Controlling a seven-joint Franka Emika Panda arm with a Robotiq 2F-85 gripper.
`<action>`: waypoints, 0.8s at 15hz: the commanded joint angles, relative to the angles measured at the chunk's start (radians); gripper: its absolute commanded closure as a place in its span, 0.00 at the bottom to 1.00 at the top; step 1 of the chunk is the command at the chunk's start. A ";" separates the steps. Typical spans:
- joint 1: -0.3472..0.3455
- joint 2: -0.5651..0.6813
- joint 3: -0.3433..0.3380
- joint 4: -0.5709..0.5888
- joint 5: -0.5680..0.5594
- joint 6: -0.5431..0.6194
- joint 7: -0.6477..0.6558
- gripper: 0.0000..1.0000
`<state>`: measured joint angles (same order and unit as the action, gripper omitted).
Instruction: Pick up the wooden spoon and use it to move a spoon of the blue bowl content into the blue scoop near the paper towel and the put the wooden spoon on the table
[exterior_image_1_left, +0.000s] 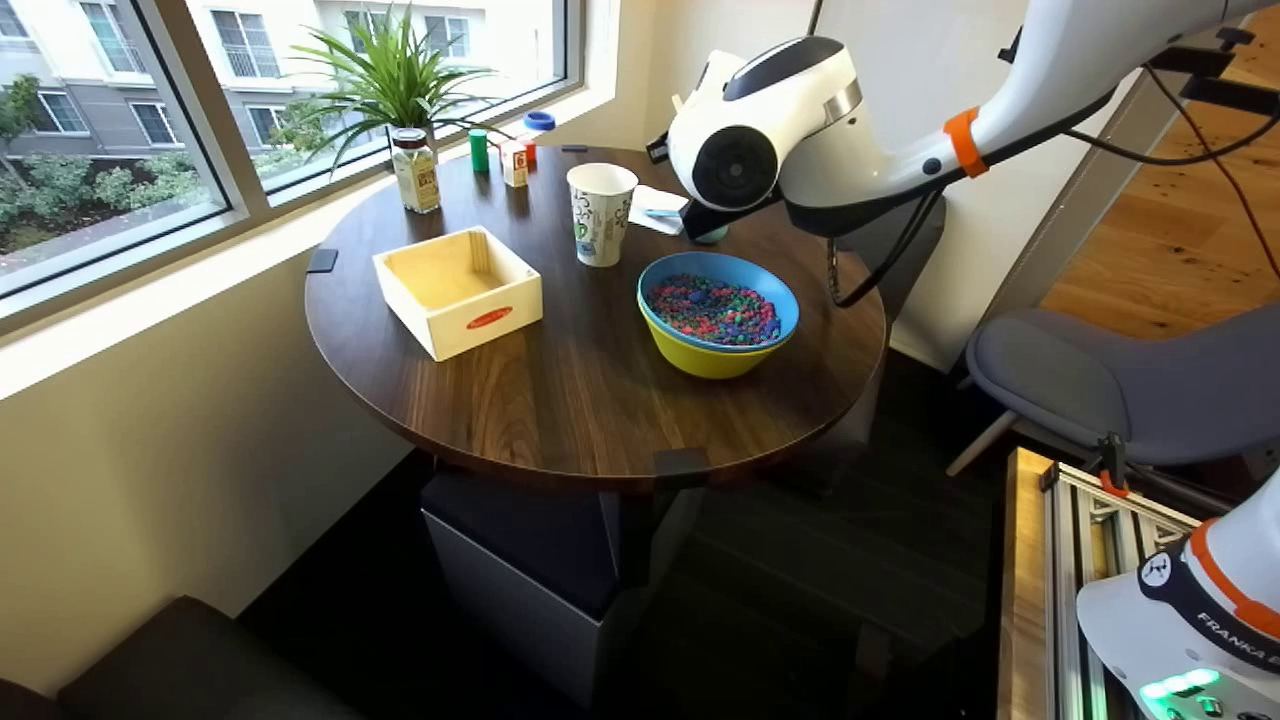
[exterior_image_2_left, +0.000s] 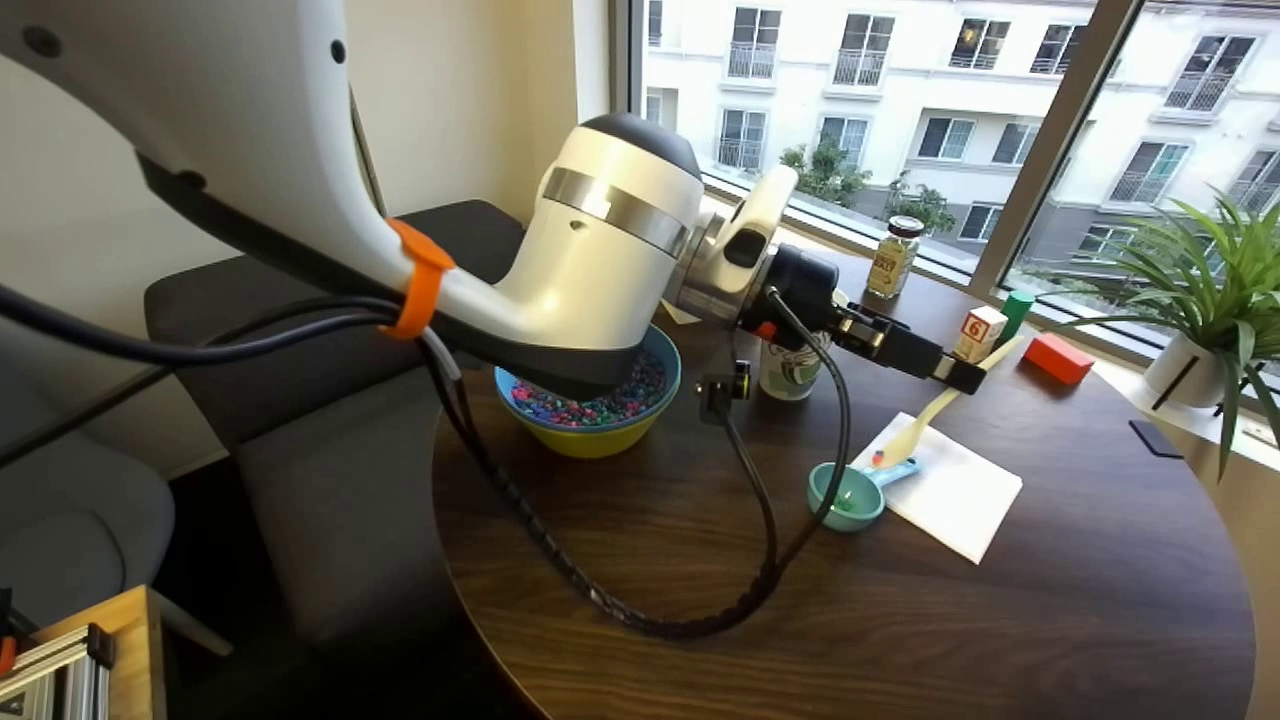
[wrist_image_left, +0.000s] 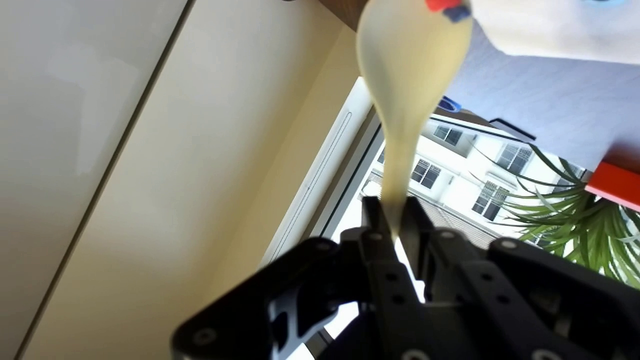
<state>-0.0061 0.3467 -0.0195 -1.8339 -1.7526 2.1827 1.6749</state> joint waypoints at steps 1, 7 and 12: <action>0.012 -0.013 0.013 -0.045 -0.038 -0.066 0.037 0.97; 0.018 -0.015 0.028 -0.063 -0.073 -0.115 0.044 0.97; 0.019 -0.013 0.032 -0.073 -0.123 -0.147 0.062 0.97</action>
<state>0.0118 0.3465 0.0048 -1.8737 -1.8413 2.0678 1.7029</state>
